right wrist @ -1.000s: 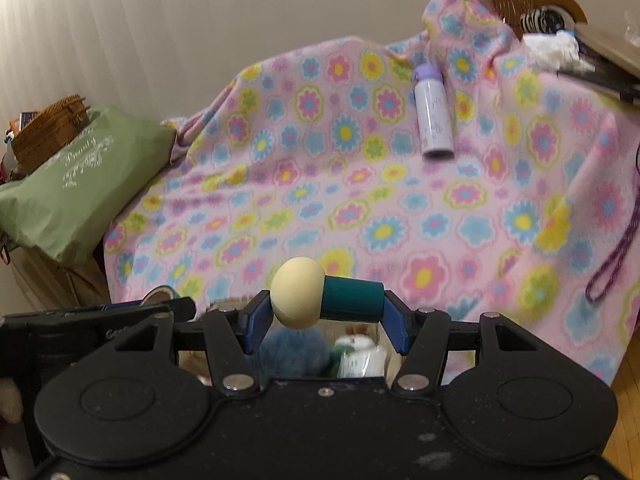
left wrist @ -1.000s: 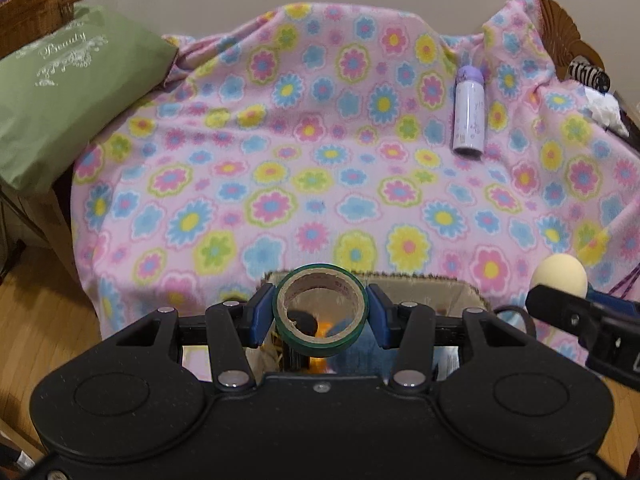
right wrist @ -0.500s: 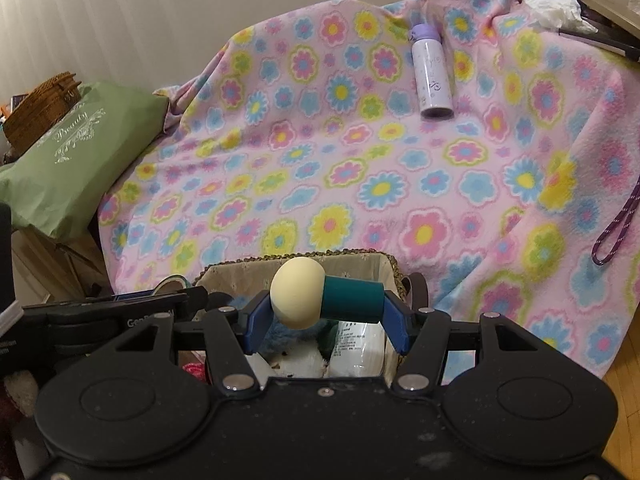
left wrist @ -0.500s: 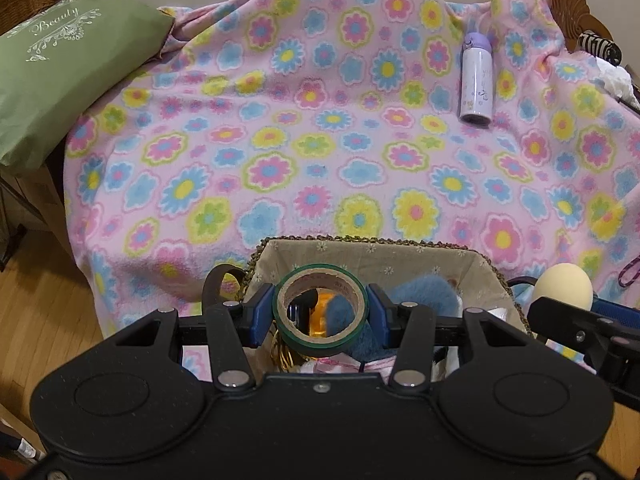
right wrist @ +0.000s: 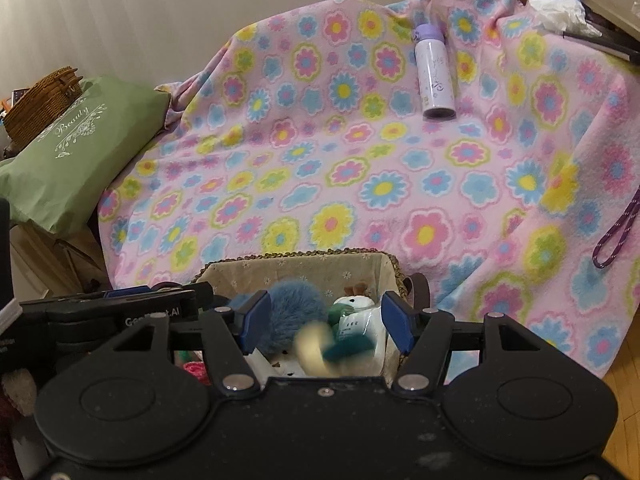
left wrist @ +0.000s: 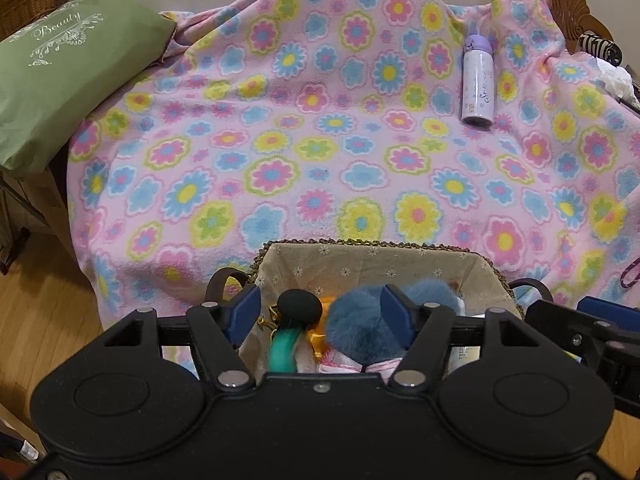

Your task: Organize soft objects

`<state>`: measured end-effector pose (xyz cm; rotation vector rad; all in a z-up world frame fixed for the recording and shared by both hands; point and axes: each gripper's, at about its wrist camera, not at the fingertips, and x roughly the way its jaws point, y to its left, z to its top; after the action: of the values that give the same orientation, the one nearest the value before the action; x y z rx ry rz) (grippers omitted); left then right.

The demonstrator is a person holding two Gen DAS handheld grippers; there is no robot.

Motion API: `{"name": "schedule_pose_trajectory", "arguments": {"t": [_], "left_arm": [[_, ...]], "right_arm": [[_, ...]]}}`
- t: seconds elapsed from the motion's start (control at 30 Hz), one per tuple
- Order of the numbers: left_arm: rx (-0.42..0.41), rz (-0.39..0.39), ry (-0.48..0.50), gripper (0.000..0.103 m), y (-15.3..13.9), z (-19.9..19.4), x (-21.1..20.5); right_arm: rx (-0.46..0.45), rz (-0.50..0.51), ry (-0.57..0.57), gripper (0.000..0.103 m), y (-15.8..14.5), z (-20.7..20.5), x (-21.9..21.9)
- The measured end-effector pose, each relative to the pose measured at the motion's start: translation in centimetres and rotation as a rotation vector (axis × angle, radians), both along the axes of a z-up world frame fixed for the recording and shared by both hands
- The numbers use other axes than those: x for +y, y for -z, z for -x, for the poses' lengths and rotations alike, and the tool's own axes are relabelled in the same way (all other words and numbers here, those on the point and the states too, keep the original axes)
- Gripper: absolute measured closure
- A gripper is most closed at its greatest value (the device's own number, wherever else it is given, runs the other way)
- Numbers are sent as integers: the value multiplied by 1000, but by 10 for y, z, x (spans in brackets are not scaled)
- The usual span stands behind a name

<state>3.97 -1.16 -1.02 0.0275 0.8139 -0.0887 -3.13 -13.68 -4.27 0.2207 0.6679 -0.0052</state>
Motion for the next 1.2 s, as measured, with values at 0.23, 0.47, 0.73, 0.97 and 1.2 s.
{"name": "schedule_pose_trajectory", "arguments": {"t": [0.23, 0.47, 0.73, 0.97, 1.2], "left_arm": [[1, 0, -7, 39, -1, 1, 1], [-9, -8, -13, 32, -3, 5, 3], [-24, -12, -20, 29, -6, 7, 3], [-25, -14, -19, 28, -6, 8, 3], [-26, -15, -21, 25, -6, 9, 3]], "right_arm": [[-19, 30, 23, 41, -3, 3, 0], [-28, 69, 40, 40, -5, 5, 0], [-25, 72, 44, 39, -4, 5, -1], [-23, 69, 46, 38, -4, 5, -2], [-23, 68, 51, 38, -3, 6, -2]]}}
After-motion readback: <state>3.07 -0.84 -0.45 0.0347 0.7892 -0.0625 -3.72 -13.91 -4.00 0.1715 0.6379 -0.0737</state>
